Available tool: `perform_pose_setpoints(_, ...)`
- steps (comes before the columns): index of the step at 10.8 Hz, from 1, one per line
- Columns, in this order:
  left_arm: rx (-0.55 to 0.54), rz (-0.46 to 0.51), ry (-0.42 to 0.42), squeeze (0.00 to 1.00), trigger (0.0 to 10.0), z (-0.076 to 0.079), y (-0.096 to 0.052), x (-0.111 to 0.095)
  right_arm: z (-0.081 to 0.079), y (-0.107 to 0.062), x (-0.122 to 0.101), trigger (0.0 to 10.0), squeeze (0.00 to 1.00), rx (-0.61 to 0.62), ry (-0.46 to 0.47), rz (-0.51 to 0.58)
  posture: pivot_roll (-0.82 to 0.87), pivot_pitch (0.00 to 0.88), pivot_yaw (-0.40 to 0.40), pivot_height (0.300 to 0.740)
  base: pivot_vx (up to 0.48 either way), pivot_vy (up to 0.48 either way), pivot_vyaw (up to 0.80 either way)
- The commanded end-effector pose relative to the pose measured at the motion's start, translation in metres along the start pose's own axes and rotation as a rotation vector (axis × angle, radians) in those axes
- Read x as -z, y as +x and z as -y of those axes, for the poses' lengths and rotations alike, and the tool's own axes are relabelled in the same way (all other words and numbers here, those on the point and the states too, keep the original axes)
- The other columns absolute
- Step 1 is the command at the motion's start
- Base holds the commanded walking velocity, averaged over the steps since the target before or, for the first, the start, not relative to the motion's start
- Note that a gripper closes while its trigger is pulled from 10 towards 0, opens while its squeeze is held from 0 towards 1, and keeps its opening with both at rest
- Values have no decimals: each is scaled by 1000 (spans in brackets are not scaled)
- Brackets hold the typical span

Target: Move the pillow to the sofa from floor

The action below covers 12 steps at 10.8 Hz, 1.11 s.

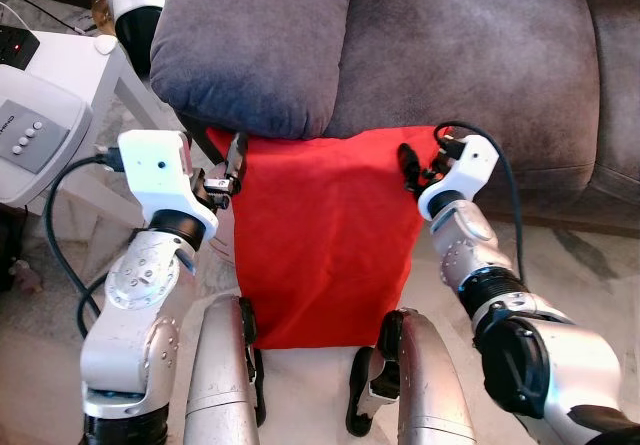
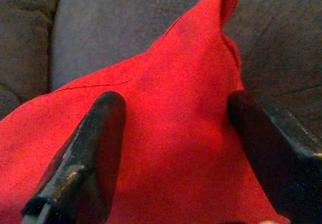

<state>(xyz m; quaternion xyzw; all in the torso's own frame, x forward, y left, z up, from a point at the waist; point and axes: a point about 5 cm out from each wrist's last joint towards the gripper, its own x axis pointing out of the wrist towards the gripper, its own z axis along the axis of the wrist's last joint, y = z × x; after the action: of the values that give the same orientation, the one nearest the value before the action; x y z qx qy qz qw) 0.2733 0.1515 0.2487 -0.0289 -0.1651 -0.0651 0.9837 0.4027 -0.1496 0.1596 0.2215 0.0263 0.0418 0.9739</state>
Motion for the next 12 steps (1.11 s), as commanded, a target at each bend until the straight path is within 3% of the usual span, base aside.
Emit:
perform_pose_setpoints(1, 7, -3, -3, 0, 10000, 2, -6, -2, 3, -4, 14, 4941, 0, 9, 29, -47, 276, 487, -33, 578, 0, 0, 0)
perform_pose_setpoints(2, 12, -11, 5, 0, 10000, 3, -7, -2, 0, -4, 18, 0, 0, -15, 44, -51, 278, 493, -33, 578, 0, 0, 0)
perform_pose_setpoints(6, 12, -48, -4, 0, 10000, 3, -11, 1, 7, -9, 28, 0, 0, 22, 31, -78, 273, 515, -27, 578, 0, 0, 0)
perform_pose_setpoints(12, -4, -52, -14, 0, 10000, 0, -7, 3, 4, -9, 31, 0, 0, 14, 40, -78, 257, 500, -30, 578, 0, 0, 0)
